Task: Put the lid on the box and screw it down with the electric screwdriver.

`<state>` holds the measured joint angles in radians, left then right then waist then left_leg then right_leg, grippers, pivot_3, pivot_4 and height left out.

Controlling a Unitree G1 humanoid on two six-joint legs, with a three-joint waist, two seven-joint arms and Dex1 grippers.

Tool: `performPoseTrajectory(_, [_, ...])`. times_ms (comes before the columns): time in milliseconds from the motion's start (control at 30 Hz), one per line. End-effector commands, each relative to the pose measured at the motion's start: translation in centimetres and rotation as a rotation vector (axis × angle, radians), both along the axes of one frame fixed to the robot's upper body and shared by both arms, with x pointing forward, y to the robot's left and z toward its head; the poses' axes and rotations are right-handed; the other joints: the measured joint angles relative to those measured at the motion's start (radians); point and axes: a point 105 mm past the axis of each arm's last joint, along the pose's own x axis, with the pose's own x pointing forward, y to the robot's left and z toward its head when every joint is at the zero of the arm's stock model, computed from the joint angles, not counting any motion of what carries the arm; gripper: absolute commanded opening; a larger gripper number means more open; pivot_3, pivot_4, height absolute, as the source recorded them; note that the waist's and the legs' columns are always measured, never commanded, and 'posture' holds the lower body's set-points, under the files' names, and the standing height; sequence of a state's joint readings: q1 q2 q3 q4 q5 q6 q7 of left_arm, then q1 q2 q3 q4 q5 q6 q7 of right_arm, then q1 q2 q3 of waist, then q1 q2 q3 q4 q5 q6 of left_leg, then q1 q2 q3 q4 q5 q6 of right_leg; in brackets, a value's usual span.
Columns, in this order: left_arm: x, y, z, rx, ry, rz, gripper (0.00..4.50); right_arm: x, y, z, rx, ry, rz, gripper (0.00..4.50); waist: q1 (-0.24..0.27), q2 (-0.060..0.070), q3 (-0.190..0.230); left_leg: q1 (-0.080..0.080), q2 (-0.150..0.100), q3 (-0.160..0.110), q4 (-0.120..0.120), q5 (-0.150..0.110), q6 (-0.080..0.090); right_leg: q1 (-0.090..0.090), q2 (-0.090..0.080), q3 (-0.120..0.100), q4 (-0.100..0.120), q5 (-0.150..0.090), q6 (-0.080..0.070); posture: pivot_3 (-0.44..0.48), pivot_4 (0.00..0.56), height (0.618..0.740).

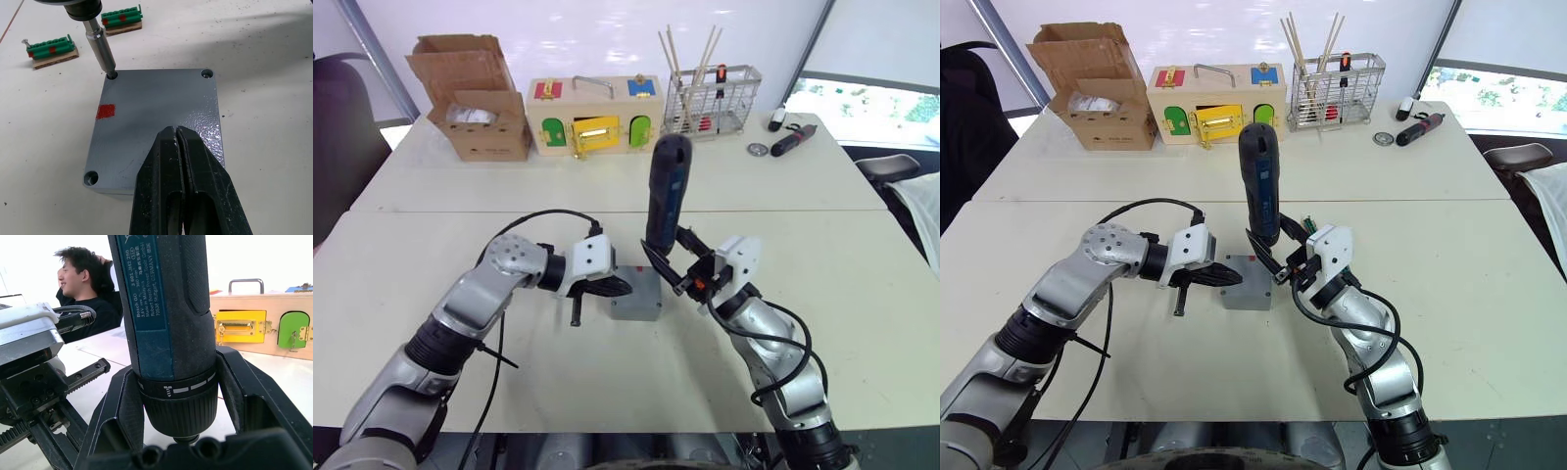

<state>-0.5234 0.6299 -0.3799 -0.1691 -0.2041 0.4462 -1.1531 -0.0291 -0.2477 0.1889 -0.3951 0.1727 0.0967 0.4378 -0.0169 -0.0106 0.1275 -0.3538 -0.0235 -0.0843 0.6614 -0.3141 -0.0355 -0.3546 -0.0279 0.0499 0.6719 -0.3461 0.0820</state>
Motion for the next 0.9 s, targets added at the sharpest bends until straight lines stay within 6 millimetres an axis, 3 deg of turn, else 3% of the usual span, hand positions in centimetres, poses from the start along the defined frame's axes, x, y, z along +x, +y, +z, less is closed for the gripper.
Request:
performPoseTrajectory(33, [0.1, 0.6, -1.0, 0.051, 0.013, 0.023, 0.0, -0.3, -0.8, -8.7, -0.119, 0.363, -0.025, 1.85, 0.0, 0.0, -0.001, 0.0, 0.0, 0.0, 0.0, 0.0, 0.0, 0.0, 0.0, 0.0, -0.001, 0.0, 0.0, 0.0, 0.15, 0.74])
performPoseTrajectory(467, [0.2, 0.7, -1.0, 0.058, 0.009, 0.025, 0.0, -0.4, -1.1, -9.5, -0.115, 0.406, -0.036, 1.85, 0.002, 0.0, -0.01, 0.002, 0.0, 0.0, -0.008, 0.0, 0.0, 0.001, -0.001, 0.0, -0.007, 0.0, 0.0, 0.0, 0.15, 0.74])
performPoseTrajectory(900, [0.0, 0.5, -1.2, 0.056, 0.016, 0.02, 0.0, -0.2, -1.0, -8.1, -0.119, 0.321, -0.032, 1.85, 0.003, 0.0, -0.01, 0.002, 0.0, 0.0, -0.011, 0.0, 0.0, 0.002, -0.002, 0.0, -0.009, 0.0, -0.001, 0.0, 0.15, 0.74])
